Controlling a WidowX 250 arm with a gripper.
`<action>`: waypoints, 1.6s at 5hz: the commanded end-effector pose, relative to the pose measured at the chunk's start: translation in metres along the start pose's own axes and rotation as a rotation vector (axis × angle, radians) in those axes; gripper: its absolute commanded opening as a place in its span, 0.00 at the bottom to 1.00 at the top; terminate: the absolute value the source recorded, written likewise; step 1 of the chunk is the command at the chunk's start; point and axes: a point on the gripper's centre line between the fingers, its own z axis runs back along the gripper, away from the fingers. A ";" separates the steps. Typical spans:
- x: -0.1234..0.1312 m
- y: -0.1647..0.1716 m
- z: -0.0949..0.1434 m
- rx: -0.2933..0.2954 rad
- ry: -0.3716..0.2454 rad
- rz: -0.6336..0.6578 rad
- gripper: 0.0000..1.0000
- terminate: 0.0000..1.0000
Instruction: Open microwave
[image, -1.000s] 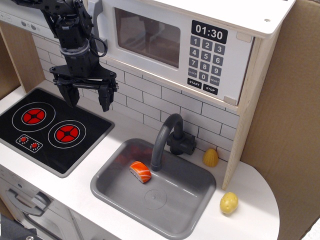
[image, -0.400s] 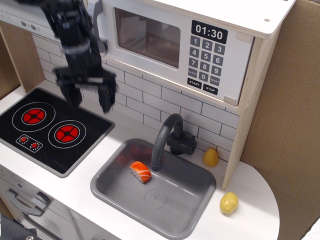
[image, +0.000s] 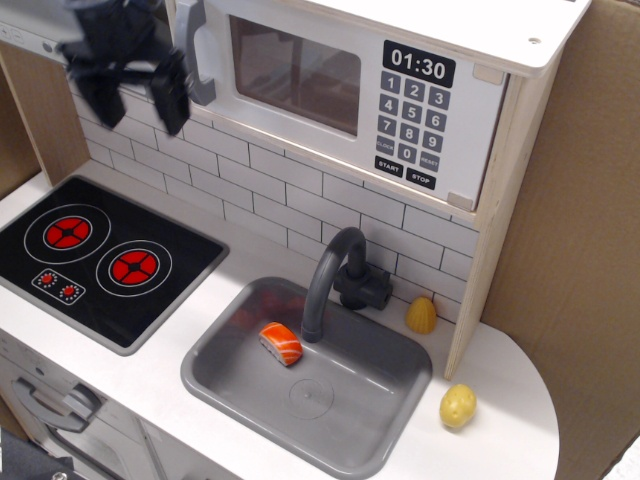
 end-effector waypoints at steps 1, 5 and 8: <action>0.044 -0.001 0.054 0.021 -0.167 -0.031 1.00 0.00; 0.058 -0.011 0.029 0.003 -0.210 -0.162 1.00 0.00; 0.058 -0.014 0.030 0.001 -0.267 -0.165 0.00 0.00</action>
